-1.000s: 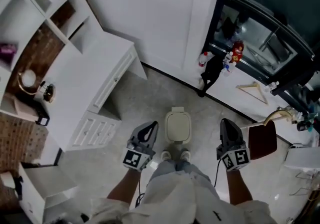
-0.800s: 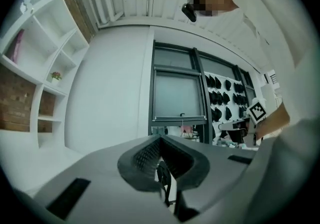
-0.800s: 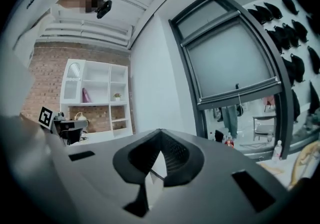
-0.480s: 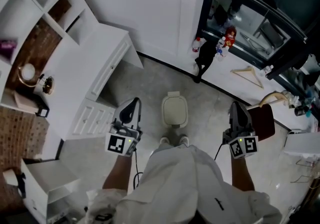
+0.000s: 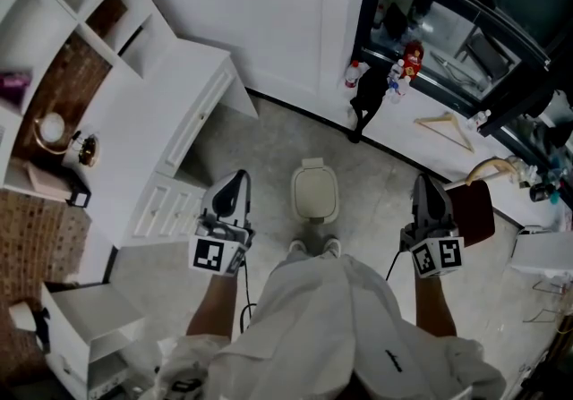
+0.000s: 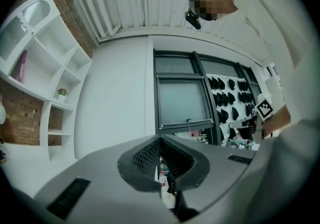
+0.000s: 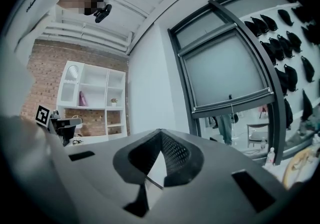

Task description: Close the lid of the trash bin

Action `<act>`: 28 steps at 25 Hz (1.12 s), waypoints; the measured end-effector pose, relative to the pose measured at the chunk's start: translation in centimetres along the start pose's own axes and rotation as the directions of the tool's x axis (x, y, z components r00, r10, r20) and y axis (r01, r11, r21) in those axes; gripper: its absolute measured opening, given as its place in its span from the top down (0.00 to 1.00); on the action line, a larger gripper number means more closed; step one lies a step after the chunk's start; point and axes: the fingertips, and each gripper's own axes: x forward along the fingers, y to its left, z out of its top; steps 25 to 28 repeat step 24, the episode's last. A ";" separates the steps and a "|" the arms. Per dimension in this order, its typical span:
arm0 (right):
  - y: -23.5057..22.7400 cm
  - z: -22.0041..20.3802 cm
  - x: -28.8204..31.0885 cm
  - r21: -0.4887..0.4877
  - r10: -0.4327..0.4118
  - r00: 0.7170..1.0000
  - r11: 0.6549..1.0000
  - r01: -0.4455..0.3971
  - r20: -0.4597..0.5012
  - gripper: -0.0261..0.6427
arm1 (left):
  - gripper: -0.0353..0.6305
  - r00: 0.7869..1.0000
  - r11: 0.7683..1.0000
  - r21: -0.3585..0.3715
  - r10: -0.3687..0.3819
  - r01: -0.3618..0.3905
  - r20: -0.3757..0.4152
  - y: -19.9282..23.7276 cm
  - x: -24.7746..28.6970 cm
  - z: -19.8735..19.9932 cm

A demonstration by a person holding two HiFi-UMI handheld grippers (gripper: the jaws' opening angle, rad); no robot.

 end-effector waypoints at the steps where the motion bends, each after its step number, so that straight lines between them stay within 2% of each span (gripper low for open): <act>1: 0.0 0.0 0.0 0.001 0.000 1.000 1.000 0.000 0.000 0.94 | 0.91 1.000 1.000 -0.003 0.000 0.000 -0.006 0.0 0.1 0.0; 28: 0.4 -0.5 0.9 -0.010 0.025 0.999 1.000 -0.025 -0.025 0.94 | 0.91 0.999 1.000 0.001 -0.029 0.029 -0.020 -1.4 1.2 -0.8</act>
